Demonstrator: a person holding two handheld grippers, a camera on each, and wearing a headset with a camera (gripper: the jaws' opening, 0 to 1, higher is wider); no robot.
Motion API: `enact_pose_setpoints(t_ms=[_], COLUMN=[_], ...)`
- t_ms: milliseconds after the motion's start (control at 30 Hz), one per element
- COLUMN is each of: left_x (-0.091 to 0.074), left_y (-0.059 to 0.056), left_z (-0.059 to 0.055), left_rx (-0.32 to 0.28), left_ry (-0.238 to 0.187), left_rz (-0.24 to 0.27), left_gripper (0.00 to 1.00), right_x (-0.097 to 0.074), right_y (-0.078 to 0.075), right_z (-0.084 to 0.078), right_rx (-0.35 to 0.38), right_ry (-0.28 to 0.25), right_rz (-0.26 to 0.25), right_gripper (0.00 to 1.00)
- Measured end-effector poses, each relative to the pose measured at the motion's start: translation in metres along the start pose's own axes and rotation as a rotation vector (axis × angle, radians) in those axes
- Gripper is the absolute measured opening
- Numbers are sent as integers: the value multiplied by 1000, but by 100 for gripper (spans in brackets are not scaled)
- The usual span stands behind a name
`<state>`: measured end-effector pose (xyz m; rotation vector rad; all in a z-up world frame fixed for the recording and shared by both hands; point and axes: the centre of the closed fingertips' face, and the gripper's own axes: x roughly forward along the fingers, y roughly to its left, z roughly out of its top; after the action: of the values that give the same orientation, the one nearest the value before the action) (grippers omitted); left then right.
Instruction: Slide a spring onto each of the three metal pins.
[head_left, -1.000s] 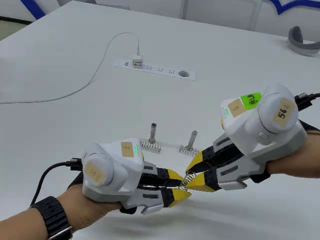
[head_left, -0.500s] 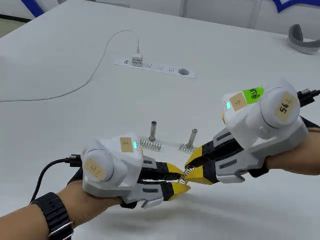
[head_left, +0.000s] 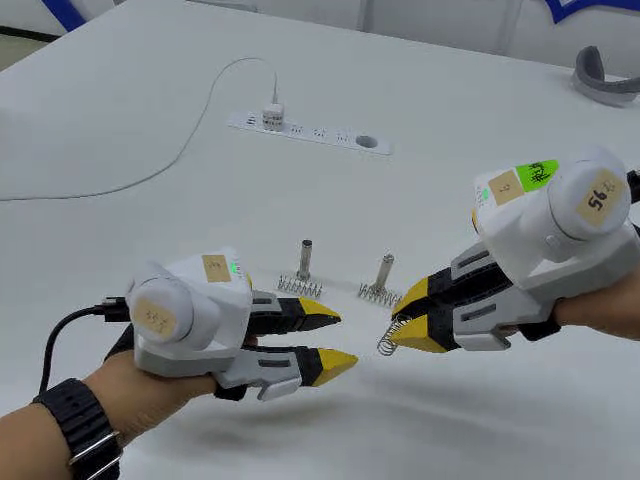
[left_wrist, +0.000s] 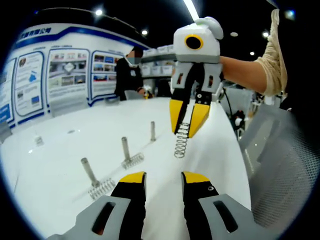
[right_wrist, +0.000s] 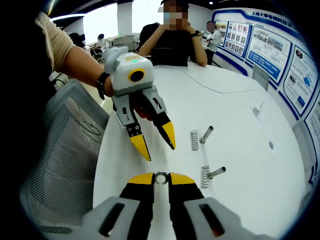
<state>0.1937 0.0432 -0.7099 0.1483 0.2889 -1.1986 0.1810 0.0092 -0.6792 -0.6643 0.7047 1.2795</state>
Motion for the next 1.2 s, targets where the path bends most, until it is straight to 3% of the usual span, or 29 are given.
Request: enact_pose_setpoints(t_ms=[267, 500, 767, 1200], left_x=[-18, -27, -32, -33], left_y=[25, 40, 48, 54], left_z=[-4, -6, -6, -7], left_rx=[-39, -55, -62, -77], left_ry=[-3, -4, -6, -5], left_rz=[88, 141, 182, 205], left_gripper=[39, 47, 52, 60], right_x=[-13, -28, -46, -75], right_y=[-13, -26, -42, -78], right_z=[-9, -14, -21, -37], right_rx=[31, 58, 87, 132], right_ry=[5, 7, 11, 44], right_rz=[-52, -100, -159, -269], right_gripper=[12, 12, 12, 12])
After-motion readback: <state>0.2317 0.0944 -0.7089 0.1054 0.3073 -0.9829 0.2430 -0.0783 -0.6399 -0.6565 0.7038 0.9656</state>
